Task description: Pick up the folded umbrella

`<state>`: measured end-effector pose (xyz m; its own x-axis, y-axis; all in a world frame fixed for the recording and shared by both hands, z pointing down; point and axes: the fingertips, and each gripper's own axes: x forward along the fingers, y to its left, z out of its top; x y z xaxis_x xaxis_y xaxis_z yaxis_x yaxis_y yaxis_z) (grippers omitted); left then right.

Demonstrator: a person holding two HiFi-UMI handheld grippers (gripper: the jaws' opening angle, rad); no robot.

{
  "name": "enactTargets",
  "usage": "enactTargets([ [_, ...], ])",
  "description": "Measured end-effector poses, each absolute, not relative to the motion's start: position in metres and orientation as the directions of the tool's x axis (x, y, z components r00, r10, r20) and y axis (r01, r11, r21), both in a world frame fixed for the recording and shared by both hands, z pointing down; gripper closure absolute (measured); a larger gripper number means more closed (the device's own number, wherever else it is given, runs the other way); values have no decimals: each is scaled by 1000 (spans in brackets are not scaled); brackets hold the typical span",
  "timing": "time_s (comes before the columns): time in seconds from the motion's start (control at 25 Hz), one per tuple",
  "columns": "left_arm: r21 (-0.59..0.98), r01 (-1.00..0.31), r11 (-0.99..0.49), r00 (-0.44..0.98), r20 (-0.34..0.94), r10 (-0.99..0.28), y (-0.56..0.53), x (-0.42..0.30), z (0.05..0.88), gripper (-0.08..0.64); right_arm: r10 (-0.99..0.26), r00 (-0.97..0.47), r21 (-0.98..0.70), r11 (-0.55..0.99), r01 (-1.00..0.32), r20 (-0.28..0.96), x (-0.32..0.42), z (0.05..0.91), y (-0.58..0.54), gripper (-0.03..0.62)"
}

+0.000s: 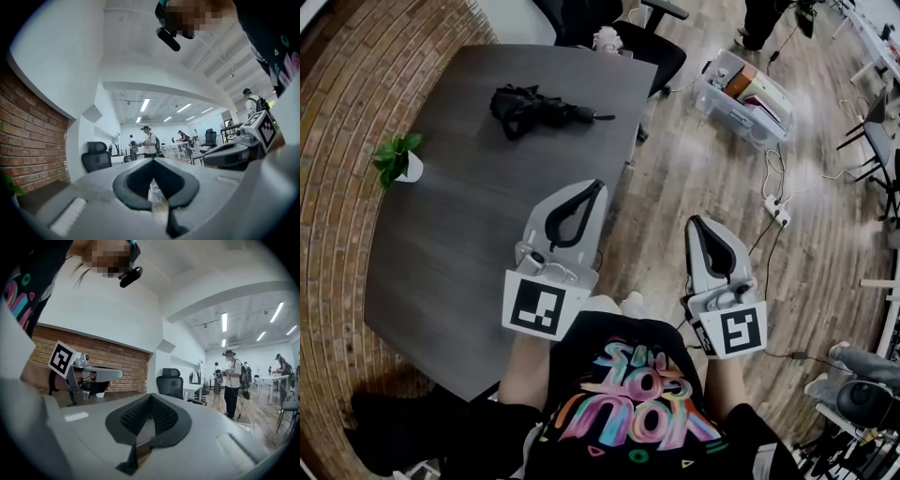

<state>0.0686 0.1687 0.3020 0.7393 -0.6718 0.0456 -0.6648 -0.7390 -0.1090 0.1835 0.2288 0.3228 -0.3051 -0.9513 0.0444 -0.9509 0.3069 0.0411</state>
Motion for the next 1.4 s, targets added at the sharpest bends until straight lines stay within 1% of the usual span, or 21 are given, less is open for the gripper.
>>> enactTargets([
  [0.2, -124, -669, -733, 732, 59, -679, 145, 77, 300, 572, -953, -303, 13, 303, -953, 28, 190, 325, 211, 594],
  [0.52, -119, -708, -696, 694, 63, -717, 113, 74, 308, 571, -951, -302, 3, 303, -953, 65, 210, 341, 184, 592],
  [0.84, -72, -748, -660, 659, 36, -751, 47, 74, 316, 571, -952, -289, 25, 292, -956, 97, 234, 341, 119, 594],
  [1.08, -42, -774, -632, 630, 49, -775, -2, 77, 321, 571, -938, -318, 58, 328, -943, 134, 240, 336, 62, 592],
  [1.2, -13, -792, -610, 609, 40, -792, -28, 70, 323, 572, -930, -338, 68, 350, -934, 148, 234, 335, 33, 592],
  [1.4, 14, -829, -560, 559, 62, -827, -62, 49, 334, 571, -911, -375, 71, 391, -918, 173, 221, 339, -6, 592],
])
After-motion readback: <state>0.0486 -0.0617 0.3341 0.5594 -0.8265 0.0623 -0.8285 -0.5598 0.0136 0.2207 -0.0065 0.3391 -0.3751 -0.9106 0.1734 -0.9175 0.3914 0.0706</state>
